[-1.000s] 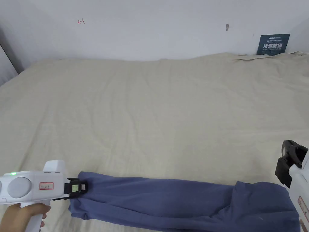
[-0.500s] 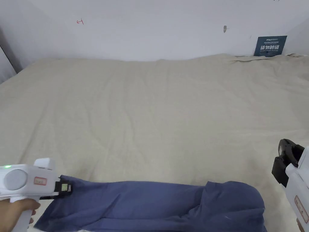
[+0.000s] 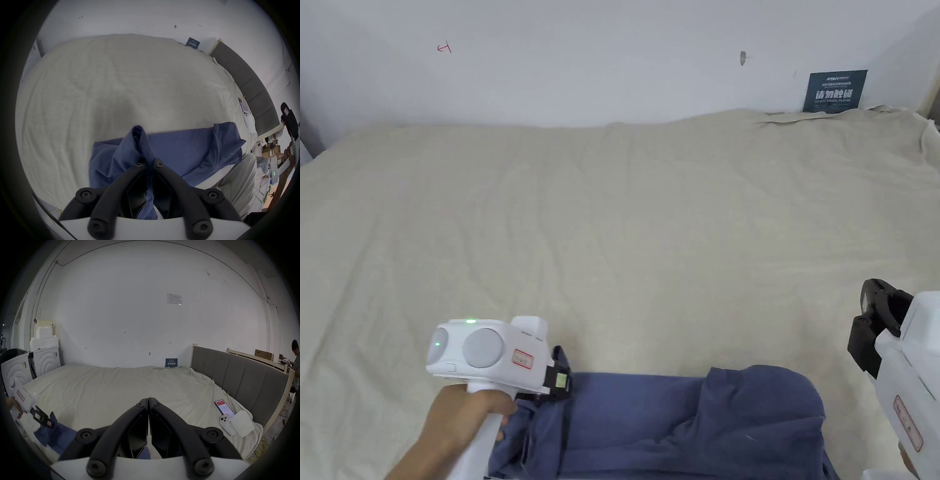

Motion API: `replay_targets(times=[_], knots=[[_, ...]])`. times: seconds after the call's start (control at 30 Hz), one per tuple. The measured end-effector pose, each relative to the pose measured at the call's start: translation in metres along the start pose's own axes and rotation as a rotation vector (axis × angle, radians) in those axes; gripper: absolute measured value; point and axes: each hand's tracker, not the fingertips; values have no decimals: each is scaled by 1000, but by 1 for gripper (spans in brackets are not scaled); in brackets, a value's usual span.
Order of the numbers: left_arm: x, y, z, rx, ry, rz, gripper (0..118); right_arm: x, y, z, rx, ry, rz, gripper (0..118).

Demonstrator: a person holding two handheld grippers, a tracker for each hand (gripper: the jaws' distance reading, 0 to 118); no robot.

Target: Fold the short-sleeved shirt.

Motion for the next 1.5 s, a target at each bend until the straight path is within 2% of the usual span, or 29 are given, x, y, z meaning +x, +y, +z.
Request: replay_targets(times=[0.37, 0.4, 0.47, 0.53, 0.57, 0.6, 0.77, 0.93, 1.0, 1.03, 1.1, 1.13, 1.17, 1.23, 1.37, 1.5], knots=[[30, -6, -47, -46, -1, 12, 6, 5, -1, 7, -17, -18, -2, 0], [30, -6, -49, -43, 4, 13, 13, 6, -2, 7, -20, -20, -3, 0], [31, -6, -48, -33, 15, 14, 51, 6, -3, 8, -26, -21, -7, 0], [32, -6, -41, -23, -30, 10, 98, 5, -2, 8, -30, -21, -7, 0], [33, -7, -36, -12, -49, 9, 112, 4, -2, 9, -31, -21, -6, 0], [35, -7, -30, 2, -62, 6, 118, 3, -1, 9, -32, -21, -5, 0], [27, -8, 9, 152, -70, -5, 118, 4, -1, 8, -30, -13, -7, 0], [-3, -21, 39, 276, 7, 1, 118, 6, -1, 6, -22, -6, -8, 0], [-16, -28, 45, 314, 70, 4, 114, 5, 0, 6, -20, -4, -6, 0], [-24, -34, 48, 347, 90, 20, 103, 5, 0, 6, -19, -2, -3, 0], [-37, -45, 51, 430, 106, 54, 69, 5, -1, 6, -21, 0, 0, 0], [-41, -49, 50, 447, 115, 52, 39, 5, -1, 6, -21, 1, 0, 0], [-43, -54, 50, 454, 131, 42, 20, 6, -1, 6, -22, 2, 0, 0], [-46, -63, 47, 478, 160, 27, 1, 6, -2, 6, -24, 2, 0, 0], [-52, -72, 31, 435, 124, 41, 0, 6, -4, 6, -28, 1, 0, 0], [-44, -81, 7, 375, 149, 10, 0, 8, -4, 7, -30, -5, -5, 0]])
